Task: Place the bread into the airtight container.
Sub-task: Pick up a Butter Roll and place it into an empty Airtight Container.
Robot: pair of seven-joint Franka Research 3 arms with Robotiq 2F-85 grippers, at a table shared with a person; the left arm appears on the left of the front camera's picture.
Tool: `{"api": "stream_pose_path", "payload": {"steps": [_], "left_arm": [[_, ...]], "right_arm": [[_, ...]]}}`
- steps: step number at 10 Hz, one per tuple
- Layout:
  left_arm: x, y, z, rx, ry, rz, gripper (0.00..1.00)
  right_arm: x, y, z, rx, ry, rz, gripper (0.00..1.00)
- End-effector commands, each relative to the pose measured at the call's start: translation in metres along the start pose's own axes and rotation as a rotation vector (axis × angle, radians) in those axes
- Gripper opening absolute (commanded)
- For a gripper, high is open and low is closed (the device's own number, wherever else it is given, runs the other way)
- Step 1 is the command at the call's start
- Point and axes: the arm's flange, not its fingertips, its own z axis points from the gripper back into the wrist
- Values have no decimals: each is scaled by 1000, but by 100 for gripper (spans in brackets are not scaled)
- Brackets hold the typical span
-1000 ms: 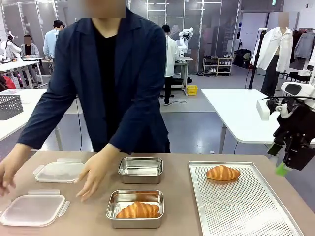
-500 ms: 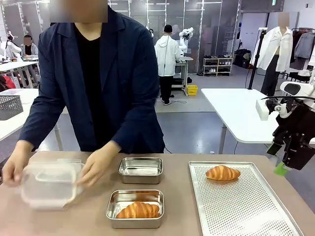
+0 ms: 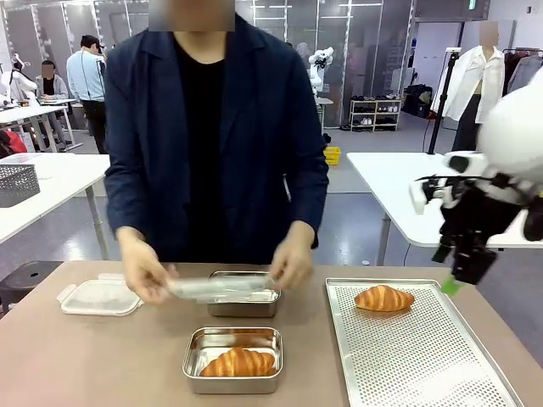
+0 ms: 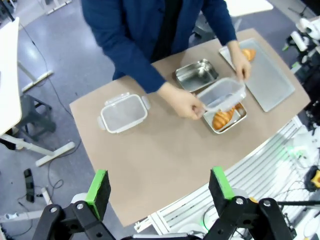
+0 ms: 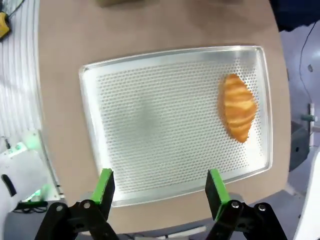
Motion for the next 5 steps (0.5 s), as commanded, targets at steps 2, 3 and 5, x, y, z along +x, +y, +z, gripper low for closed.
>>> {"api": "stream_pose_path", "payload": {"steps": [2, 3, 5], "left_arm": [[0, -1, 0, 2, 4, -10, 100], [0, -1, 0, 2, 4, -10, 100], [0, -1, 0, 2, 4, -10, 100]], "right_arm": [[-2, -65, -24, 60, -92, 16, 91], [-37, -66, -6, 45, -168, -40, 91], [-161, -44, 43, -10, -448, -118, 91]]}}
